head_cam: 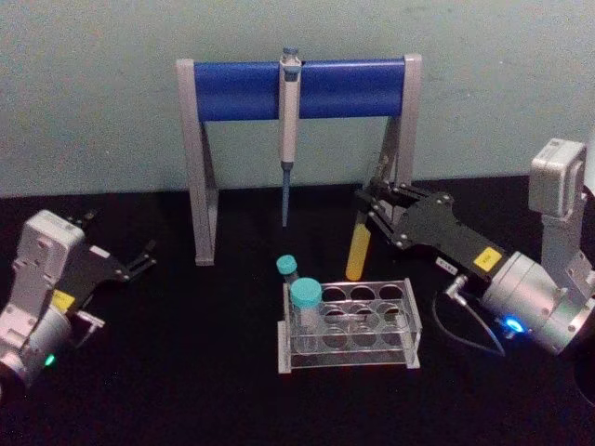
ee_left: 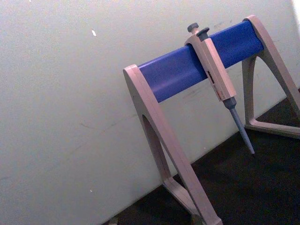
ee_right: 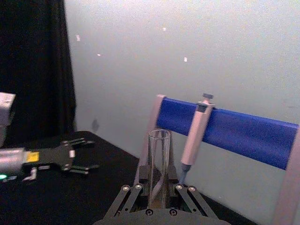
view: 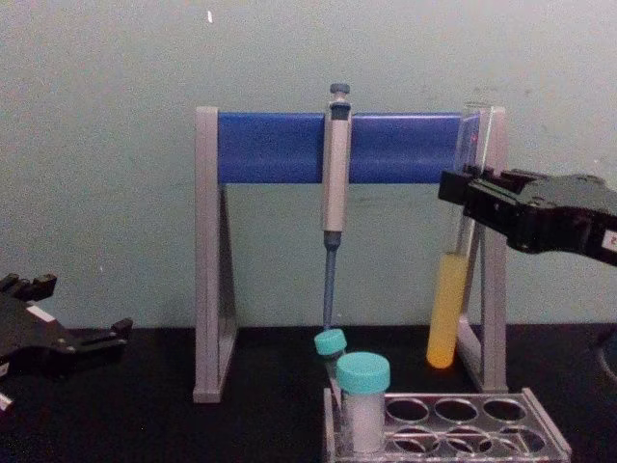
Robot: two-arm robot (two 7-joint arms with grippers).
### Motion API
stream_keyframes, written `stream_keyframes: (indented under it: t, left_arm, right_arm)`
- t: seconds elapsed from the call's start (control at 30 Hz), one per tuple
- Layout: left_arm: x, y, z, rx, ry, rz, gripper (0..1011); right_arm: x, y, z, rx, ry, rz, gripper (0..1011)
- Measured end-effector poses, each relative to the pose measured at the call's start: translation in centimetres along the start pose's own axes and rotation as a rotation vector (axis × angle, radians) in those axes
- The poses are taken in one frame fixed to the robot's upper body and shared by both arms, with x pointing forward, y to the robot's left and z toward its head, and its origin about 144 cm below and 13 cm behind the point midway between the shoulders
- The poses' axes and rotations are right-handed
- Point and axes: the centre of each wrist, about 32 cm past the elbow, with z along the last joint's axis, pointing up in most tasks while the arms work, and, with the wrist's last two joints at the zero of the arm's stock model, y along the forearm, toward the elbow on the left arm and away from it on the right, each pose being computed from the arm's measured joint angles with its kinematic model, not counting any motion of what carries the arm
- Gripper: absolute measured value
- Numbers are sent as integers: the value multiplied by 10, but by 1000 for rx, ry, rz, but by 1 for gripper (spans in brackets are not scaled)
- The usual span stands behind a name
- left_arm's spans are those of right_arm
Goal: Pick up the test tube from the test tube rack, shake it, then place it back into the test tube rack.
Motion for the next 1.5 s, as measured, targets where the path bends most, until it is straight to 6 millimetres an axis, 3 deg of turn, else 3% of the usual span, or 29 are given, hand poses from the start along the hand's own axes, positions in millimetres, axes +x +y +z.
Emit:
stream_keyframes:
  t: [0.57, 1.5]
  left_arm:
    - [0, 0, 0, 0, 0, 0, 1001]
    - [0, 0, 0, 0, 0, 0, 1001]
  right_arm:
    - [0, -10, -6, -15, 18, 160, 235]
    - [-2, -7, -20, -47, 39, 149, 235]
